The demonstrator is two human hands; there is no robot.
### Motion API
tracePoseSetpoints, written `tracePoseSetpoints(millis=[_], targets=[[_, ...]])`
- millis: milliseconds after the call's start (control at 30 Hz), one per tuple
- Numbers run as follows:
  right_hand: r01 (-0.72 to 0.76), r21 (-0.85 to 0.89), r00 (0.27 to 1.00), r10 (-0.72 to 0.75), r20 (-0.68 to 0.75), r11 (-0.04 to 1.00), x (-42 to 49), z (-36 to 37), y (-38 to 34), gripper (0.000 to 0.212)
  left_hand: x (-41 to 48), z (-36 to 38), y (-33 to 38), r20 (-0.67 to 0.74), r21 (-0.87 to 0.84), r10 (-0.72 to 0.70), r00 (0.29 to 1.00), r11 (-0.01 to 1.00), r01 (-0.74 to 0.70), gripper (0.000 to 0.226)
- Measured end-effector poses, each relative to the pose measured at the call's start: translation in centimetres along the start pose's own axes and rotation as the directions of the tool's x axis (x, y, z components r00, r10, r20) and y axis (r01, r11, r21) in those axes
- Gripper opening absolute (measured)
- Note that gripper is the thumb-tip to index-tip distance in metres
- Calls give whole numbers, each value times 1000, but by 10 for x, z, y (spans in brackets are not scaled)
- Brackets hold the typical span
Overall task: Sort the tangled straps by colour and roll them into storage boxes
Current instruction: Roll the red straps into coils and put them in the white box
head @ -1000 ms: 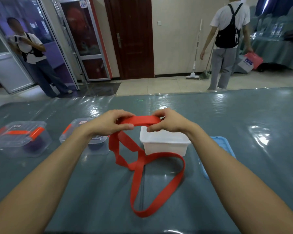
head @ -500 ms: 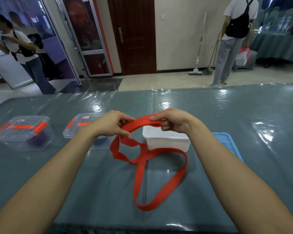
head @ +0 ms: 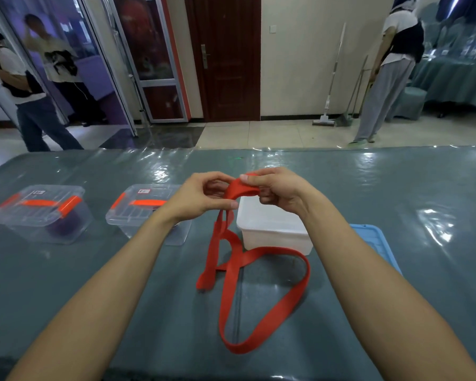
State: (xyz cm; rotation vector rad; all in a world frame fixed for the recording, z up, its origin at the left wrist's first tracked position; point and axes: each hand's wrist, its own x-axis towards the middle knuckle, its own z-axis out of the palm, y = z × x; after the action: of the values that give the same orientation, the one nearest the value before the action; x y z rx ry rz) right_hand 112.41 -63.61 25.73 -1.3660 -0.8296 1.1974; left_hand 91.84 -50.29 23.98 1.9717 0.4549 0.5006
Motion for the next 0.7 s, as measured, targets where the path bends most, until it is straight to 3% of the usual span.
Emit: tracePoseSetpoints(millis=[67,200,367,433,500,567,700], targets=[[-3,28,1000,3,12,1000,-2,0,-2,12,4,0,0,-32,60,20,999,998,-18,51],[-45,46,999,44,25,998,-1,0,0,37,10,-5,5,-26,180,37,999,983,-32,53],[-30,92,999,29,12,995,2,-1,4,31,14,-5,9,-19,267,62,998,962,-54,55],[19,-2,1000,-19,-22,1000,-1,-2,2,24,15,-7,9,-26,269,61,998,962,-52,51],[59,-230,992,-82,-94,971,-6,-6,-1,34,17,-11,12,4,347,45,999,937,-44,49],[86,-496,977,-172,-129,864,-11,-10,-6,51,19,-15,17,52,483,11,999,875,-35,47],[167,-864,928,-372,-25,475,-16,-9,-17,71,24,-22,28,131,735,-65,989,676,-53,39]])
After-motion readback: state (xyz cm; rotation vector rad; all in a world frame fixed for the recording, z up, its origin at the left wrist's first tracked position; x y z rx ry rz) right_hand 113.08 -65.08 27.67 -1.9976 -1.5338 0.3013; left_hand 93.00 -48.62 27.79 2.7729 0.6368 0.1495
